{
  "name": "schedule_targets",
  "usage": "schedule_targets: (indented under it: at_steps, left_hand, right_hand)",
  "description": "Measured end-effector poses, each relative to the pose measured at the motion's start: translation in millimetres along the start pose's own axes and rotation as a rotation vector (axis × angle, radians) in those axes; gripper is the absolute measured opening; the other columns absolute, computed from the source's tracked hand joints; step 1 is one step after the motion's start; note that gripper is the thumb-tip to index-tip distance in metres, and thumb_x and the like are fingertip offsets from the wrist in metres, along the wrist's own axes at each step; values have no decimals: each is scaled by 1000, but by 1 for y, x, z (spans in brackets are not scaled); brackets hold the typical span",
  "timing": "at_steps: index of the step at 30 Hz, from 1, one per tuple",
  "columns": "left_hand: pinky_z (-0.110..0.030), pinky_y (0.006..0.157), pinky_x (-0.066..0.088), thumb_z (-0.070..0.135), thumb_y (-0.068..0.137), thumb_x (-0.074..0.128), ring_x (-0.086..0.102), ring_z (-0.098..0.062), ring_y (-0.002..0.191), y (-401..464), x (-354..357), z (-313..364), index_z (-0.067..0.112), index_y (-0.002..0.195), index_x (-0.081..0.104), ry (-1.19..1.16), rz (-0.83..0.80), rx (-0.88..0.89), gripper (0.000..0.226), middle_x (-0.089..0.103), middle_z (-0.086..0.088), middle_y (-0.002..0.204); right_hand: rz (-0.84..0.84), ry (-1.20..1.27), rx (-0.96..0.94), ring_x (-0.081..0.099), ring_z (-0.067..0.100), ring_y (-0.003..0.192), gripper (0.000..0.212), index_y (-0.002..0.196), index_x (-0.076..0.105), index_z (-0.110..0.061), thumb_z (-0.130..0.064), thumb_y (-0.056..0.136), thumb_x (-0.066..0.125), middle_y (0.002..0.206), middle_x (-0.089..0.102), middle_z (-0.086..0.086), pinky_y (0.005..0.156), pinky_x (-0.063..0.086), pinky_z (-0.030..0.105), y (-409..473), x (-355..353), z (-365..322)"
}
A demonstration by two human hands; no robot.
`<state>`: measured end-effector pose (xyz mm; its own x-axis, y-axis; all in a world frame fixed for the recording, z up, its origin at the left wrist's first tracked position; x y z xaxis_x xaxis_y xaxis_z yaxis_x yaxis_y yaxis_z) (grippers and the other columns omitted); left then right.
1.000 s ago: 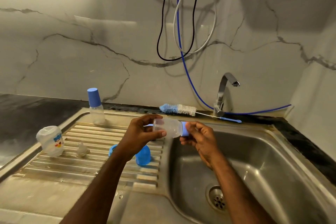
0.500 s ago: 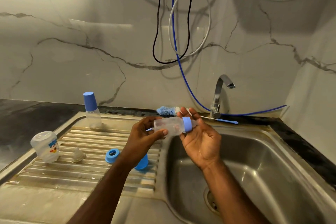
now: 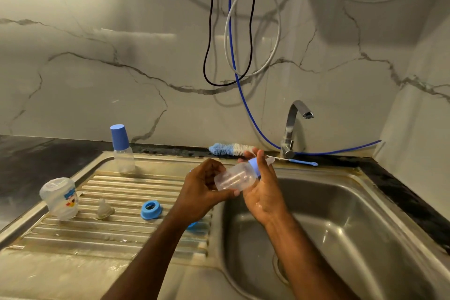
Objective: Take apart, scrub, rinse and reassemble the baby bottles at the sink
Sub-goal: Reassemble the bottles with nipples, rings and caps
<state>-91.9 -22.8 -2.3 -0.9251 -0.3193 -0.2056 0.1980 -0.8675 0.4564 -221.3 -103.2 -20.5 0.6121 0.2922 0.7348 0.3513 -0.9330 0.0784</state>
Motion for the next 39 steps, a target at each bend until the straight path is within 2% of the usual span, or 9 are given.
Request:
schedule_targets:
  at_steps: [4, 7, 11, 17, 21, 25, 29, 34, 39]
  left_hand:
    - [-32, 75, 61, 28, 82, 76, 73, -28, 96, 0, -7, -2, 10, 116, 68, -204, 35, -96, 40, 75, -9, 104]
    - [-32, 76, 60, 27, 84, 70, 72, -32, 101, -1, -7, -4, 8, 118, 68, -307, 0, -146, 38, 75, -11, 106]
    - [-25, 77, 60, 34, 76, 79, 73, -15, 97, 1, -16, 0, 11, 124, 65, 8, 51, -21, 55, 74, 0, 106]
    - [-12, 77, 55, 38, 77, 85, 67, 3, 97, 3, -24, -5, 20, 127, 61, 317, 90, 142, 59, 67, 10, 107]
    - [-16, 81, 56, 31, 77, 87, 68, -4, 98, 5, -60, -10, 19, 129, 62, 400, 195, 138, 59, 68, 8, 112]
    - [-11, 74, 54, 16, 75, 89, 66, -2, 89, 1, -102, -21, 15, 124, 65, 434, 376, 89, 54, 68, 7, 101]
    - [-14, 71, 49, 17, 75, 90, 65, -13, 86, 0, -115, -36, 14, 124, 65, 464, 453, 31, 55, 69, 2, 102]
    - [-22, 73, 49, 20, 76, 89, 63, -14, 87, -1, -120, -38, 11, 122, 65, 475, 523, 16, 53, 68, 1, 104]
    - [-25, 76, 58, 15, 76, 88, 66, -9, 92, 1, -115, -41, 12, 122, 64, 333, 474, 3, 52, 69, 1, 105]
  right_hand:
    - [-194, 217, 135, 56, 31, 131, 49, 143, 49, -11, -30, 99, 48, 146, 55, 11, 109, 44, 52, -7, 7, -4]
    - [-147, 96, 97, 64, 28, 121, 42, 133, 59, -8, -18, 92, 57, 140, 59, 16, 100, 53, 44, -5, 6, -5]
    - [9, 39, 25, 65, 33, 118, 61, 125, 64, -3, -16, 68, 78, 130, 65, 21, 90, 59, 38, -1, 0, -3]
    - [69, -52, -32, 71, 21, 99, 43, 115, 69, -8, -18, 73, 72, 110, 74, 11, 91, 55, 34, 2, 0, 11]
    - [51, -287, -24, 71, 14, 96, 45, 119, 67, -12, -20, 76, 78, 104, 76, 1, 88, 52, 29, 9, -5, 25]
    - [60, -847, -97, 69, 13, 92, 51, 131, 60, -12, -7, 84, 78, 111, 72, 4, 86, 56, 29, 27, -15, 32]
    - [-103, -1361, -155, 60, 16, 104, 51, 134, 57, -34, -15, 89, 73, 125, 63, -1, 92, 53, 32, 38, 8, 54]
    - [-221, -1577, -66, 41, 23, 135, 70, 149, 40, -34, -38, 87, 73, 147, 49, -2, 108, 40, 41, 44, 31, 89]
    - [-96, -1449, -198, 60, 19, 113, 39, 124, 60, -27, -29, 88, 74, 124, 66, -2, 95, 47, 32, 47, 37, 89]
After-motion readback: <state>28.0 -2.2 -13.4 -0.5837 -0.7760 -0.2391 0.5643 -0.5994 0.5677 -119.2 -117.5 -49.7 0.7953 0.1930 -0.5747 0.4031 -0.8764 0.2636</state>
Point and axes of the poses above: each hand's wrist, its own y-axis towards the middle knuckle, its own x-axis out of the palm, z = x × y, the point moved 7 cm from there along y, towards the middle knuckle
